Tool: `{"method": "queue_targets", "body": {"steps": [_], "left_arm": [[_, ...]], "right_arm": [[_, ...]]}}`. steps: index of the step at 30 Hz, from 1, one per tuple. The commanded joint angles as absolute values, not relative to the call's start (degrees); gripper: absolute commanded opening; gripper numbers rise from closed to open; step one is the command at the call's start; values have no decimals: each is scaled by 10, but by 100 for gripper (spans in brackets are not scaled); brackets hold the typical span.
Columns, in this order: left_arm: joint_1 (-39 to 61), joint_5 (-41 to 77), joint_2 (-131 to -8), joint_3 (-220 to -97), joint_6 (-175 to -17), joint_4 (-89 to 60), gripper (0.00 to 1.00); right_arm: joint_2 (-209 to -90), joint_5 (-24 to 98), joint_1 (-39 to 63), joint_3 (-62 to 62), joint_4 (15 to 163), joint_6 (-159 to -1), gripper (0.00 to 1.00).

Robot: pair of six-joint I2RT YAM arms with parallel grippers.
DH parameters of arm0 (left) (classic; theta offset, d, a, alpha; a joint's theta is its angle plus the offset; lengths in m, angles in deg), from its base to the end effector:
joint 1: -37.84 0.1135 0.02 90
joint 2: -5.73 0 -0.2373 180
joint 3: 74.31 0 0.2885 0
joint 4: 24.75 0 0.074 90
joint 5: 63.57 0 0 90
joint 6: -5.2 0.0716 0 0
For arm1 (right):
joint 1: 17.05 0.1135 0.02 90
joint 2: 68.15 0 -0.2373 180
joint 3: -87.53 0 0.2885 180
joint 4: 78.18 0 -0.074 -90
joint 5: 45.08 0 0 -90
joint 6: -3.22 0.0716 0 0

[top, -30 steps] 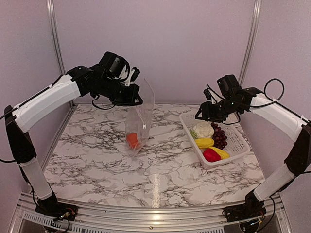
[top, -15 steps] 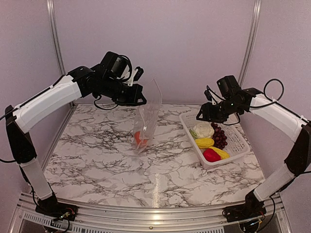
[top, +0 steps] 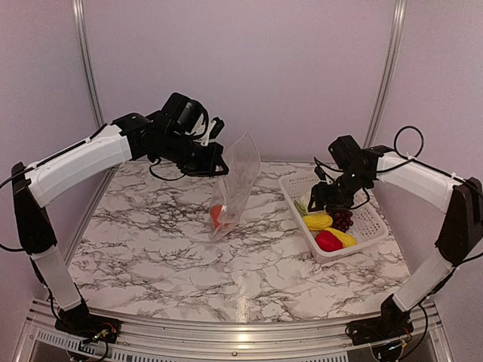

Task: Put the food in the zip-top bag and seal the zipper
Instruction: Pick up the fake vegetable from the bin.

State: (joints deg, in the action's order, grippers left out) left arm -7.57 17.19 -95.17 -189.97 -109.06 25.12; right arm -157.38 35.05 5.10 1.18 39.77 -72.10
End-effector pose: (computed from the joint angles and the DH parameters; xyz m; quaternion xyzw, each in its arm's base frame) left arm 0.3163 -0.3372 0.3368 0.1988 0.8627 -0.3211 0.3362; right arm 0.3345 0.1494 0.2054 -0.0820 0.9693 0.1480 0.1786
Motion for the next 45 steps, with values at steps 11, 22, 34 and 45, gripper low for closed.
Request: {"method": "queue_targets", "body": {"steps": [11, 22, 34, 45], "left_arm": [[-77, 171, -931, -1854, -1108, 257, 0], [-77, 157, -936, -1893, -1126, 257, 0], [-77, 146, -934, -1916, -1130, 261, 1], [-77, 154, -937, -1920, -1136, 268, 1]], "right_arm": [[-1628, 373, 45, 35, 307, -772, 79], [-1649, 381, 46, 70, 304, -792, 85], [-1661, 377, 46, 67, 330, -773, 77], [-1588, 376, 46, -37, 298, -739, 49]]}}
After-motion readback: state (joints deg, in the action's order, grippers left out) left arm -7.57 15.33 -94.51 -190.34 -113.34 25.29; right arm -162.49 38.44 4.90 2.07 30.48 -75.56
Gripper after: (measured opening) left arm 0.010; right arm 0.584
